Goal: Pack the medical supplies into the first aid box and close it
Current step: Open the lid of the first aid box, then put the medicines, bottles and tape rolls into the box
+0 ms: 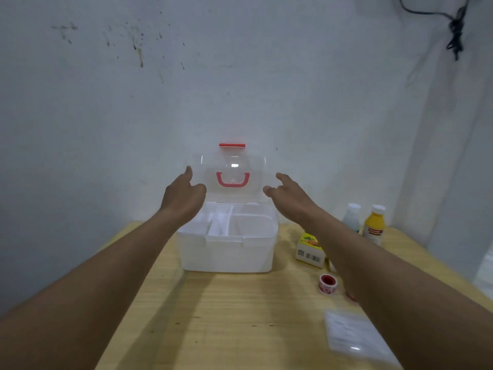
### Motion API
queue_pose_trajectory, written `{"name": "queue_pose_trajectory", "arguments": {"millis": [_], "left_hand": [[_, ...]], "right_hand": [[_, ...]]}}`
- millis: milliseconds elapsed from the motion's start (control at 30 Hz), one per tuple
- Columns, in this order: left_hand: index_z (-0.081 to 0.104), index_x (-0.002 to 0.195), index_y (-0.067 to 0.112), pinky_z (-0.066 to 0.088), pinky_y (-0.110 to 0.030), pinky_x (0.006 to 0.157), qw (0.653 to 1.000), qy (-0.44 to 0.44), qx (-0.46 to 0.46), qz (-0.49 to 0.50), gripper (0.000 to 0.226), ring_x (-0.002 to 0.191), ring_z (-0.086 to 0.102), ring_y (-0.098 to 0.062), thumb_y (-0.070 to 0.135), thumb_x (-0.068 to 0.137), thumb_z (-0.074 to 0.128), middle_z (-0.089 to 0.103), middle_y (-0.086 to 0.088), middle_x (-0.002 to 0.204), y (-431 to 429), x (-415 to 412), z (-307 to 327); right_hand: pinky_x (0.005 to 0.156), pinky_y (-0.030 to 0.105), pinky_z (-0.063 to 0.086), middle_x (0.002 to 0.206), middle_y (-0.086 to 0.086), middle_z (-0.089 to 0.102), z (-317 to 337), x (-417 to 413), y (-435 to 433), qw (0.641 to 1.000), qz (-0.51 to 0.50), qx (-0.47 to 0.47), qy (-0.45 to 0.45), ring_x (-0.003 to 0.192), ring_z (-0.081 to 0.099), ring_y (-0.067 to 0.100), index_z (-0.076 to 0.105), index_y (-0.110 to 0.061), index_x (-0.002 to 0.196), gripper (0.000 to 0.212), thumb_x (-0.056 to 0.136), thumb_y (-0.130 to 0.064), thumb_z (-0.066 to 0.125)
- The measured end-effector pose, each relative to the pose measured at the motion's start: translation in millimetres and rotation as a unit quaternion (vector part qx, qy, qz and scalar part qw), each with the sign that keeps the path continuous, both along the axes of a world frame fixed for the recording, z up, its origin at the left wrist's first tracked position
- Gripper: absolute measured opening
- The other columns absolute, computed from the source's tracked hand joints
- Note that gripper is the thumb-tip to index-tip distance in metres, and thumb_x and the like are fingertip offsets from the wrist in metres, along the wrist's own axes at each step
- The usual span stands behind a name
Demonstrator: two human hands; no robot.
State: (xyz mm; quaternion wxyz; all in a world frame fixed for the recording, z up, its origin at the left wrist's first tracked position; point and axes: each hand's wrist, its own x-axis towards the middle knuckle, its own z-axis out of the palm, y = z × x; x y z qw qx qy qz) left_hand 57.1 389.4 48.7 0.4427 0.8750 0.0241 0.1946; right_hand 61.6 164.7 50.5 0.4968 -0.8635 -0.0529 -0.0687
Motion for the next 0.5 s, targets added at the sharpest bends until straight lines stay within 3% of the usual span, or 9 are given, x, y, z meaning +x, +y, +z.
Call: {"name": "queue_pose_trajectory", "arguments": {"millis": [67, 133, 200, 233, 333, 500], "left_hand": [[0.019, 0.155, 0.023, 0.025, -0.040, 0.115, 0.995, -0.037, 0.095, 0.010, 0.061, 0.146, 0.024, -0.026, 0.033, 0.098, 0.040, 0.022, -0.004, 0.161, -6, -11, -4], [0.021, 0.155, 0.023, 0.015, -0.050, 0.119, 0.984, -0.059, 0.169, 0.006, 0.059, 0.149, 0.016, -0.025, 0.042, 0.100, 0.034, 0.020, -0.005, 0.162, -12, -20, -9], [0.022, 0.154, 0.025, 0.009, -0.054, 0.119, 0.972, -0.060, 0.229, -0.002, 0.059, 0.150, 0.011, -0.025, 0.049, 0.100, 0.028, 0.020, -0.004, 0.162, -19, -31, -16], [0.024, 0.154, 0.026, 0.007, -0.055, 0.119, 0.965, -0.058, 0.256, -0.004, 0.060, 0.150, 0.009, -0.025, 0.052, 0.099, 0.025, 0.020, -0.003, 0.162, -23, -36, -21], [0.025, 0.153, 0.030, 0.002, -0.059, 0.117, 0.941, -0.047, 0.336, -0.004, 0.064, 0.150, 0.005, -0.027, 0.060, 0.097, 0.015, 0.021, -0.004, 0.161, -30, -46, -37], [0.026, 0.152, 0.034, -0.003, -0.065, 0.114, 0.913, -0.023, 0.407, 0.021, 0.069, 0.150, 0.003, -0.032, 0.064, 0.093, 0.003, 0.022, -0.007, 0.161, -31, -49, -57]], "right_hand": [[0.110, 0.032, 0.029, 0.157, 0.007, 0.035, 6, -6, -3, 0.999, -0.016, -0.028, -0.007, 0.143, 0.035, 0.023, 0.033, -0.014, 0.152, 0.056, 0.101, -0.035, 0.045], [0.098, 0.032, 0.039, 0.134, 0.012, 0.056, 9, -11, -9, 0.995, -0.040, -0.086, -0.018, 0.130, 0.050, 0.030, 0.061, -0.007, 0.123, 0.035, 0.100, -0.027, 0.043], [0.067, 0.030, 0.042, 0.094, 0.014, 0.060, 7, -16, -18, 0.983, -0.069, -0.166, -0.021, 0.097, 0.060, 0.037, 0.057, -0.008, 0.077, 0.022, 0.091, -0.016, 0.043], [0.057, 0.029, 0.036, 0.084, 0.013, 0.056, 5, -20, -22, 0.978, -0.082, -0.193, -0.015, 0.084, 0.057, 0.036, 0.049, -0.009, 0.067, 0.020, 0.086, -0.012, 0.043], [0.053, 0.029, 0.033, 0.075, 0.008, 0.052, -3, -34, -34, 0.964, -0.103, -0.243, 0.002, 0.074, 0.051, 0.031, 0.042, -0.011, 0.066, 0.015, 0.080, -0.010, 0.046], [0.064, 0.032, 0.045, 0.083, 0.004, 0.052, -19, -49, -43, 0.934, -0.108, -0.338, 0.047, 0.083, 0.058, 0.026, 0.048, -0.011, 0.091, 0.007, 0.090, -0.016, 0.053]]}}
